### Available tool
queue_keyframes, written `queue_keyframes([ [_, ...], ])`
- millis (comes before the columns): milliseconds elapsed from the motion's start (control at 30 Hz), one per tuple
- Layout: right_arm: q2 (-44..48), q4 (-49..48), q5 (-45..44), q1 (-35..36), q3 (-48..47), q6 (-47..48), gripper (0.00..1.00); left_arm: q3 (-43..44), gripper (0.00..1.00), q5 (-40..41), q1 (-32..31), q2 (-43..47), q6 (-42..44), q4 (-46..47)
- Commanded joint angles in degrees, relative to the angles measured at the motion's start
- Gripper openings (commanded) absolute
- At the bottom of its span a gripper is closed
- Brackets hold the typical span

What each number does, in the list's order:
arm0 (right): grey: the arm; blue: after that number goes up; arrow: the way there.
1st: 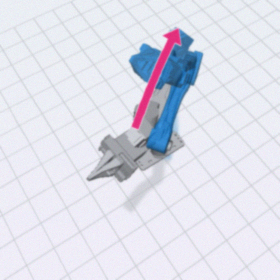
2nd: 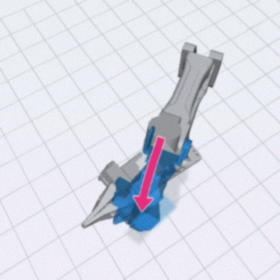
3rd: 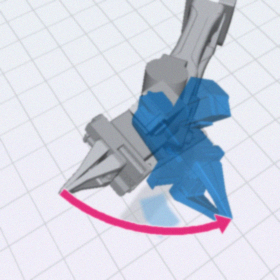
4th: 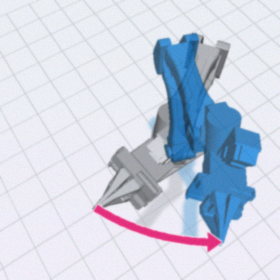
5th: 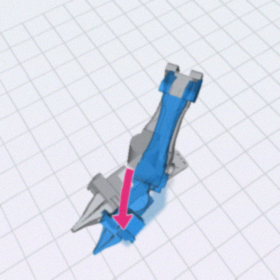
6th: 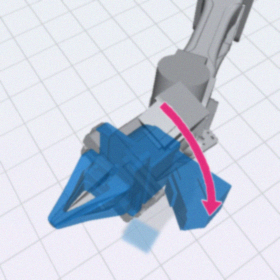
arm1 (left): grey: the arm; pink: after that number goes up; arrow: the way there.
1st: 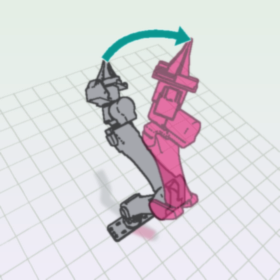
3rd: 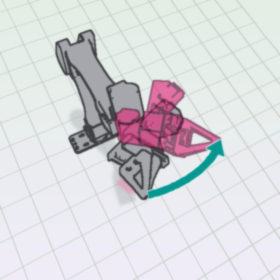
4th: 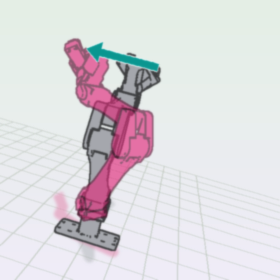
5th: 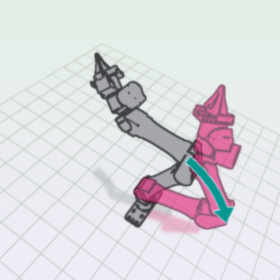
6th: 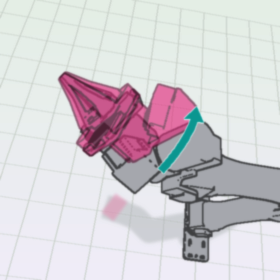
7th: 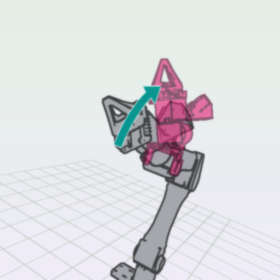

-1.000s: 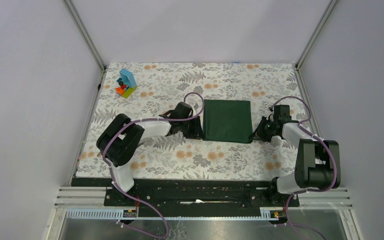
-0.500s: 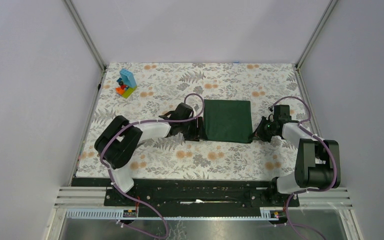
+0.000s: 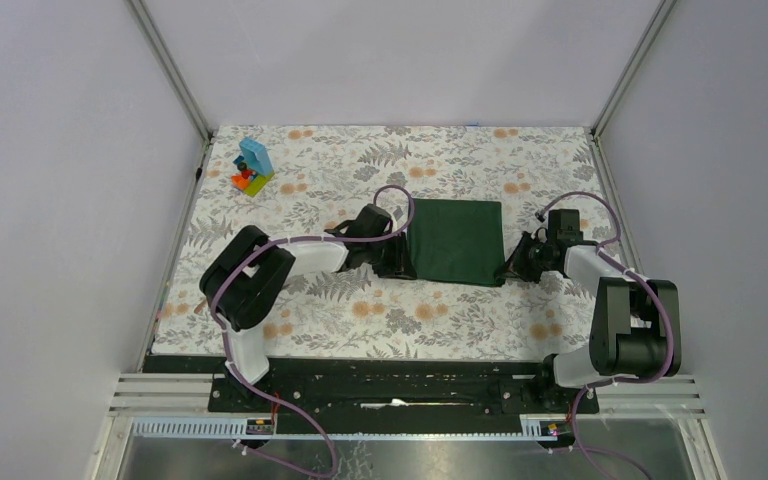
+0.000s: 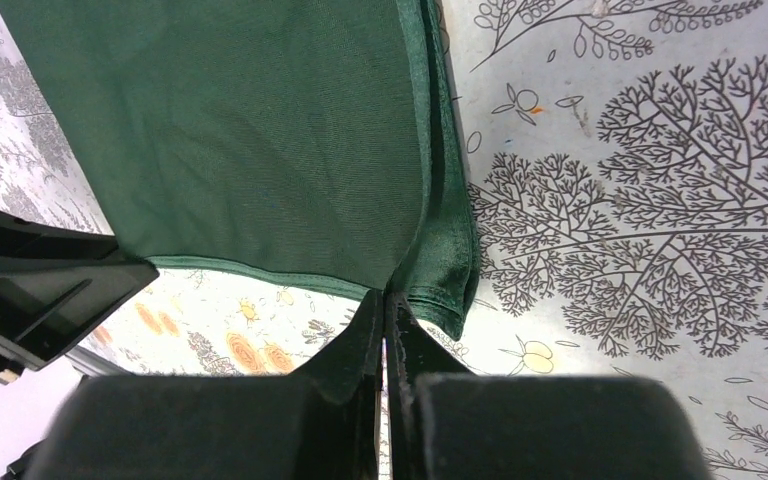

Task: Fold the napkin into a case and place the utensils inside
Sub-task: Pick up the top corner of the square-folded napkin from the center of the board, then fold the top corner of the square-folded napkin at the center of the board.

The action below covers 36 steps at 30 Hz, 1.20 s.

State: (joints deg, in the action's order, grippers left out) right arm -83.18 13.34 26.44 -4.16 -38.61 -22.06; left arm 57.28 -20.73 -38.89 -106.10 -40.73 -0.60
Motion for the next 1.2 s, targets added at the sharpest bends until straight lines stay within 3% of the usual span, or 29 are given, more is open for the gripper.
queue_keyframes([
  [0,0.8,-0.6,1.9,0.5,-1.0,0.6,0.00,-1.5,0.30,3.4,0.0,-1.9,0.8,-0.3],
  [100,1.4,-1.0,2.8,2.0,-1.6,0.5,0.00,-2.3,0.21,3.1,0.0,-2.1,0.6,0.3],
  [233,0.8,-2.9,2.8,7.7,-4.6,-1.1,0.00,-4.0,0.20,2.7,0.0,-2.0,0.2,1.5],
  [433,-11.7,-7.9,4.9,16.2,-17.1,-6.6,0.00,-5.5,0.22,1.6,0.0,-2.1,-0.5,3.3],
  [667,-29.5,-11.7,8.1,19.5,-35.9,-10.4,0.00,-6.0,0.23,1.9,0.0,-1.2,-0.6,2.6],
  [900,-39.9,-11.9,9.2,19.7,-46.5,-11.8,0.00,-6.9,0.28,1.2,0.0,-0.5,-0.9,2.6],
  [1167,-41.7,-12.8,10.3,19.7,-47.7,-12.1,0.00,-6.3,0.42,0.7,0.2,4.5,-0.9,0.7],
])
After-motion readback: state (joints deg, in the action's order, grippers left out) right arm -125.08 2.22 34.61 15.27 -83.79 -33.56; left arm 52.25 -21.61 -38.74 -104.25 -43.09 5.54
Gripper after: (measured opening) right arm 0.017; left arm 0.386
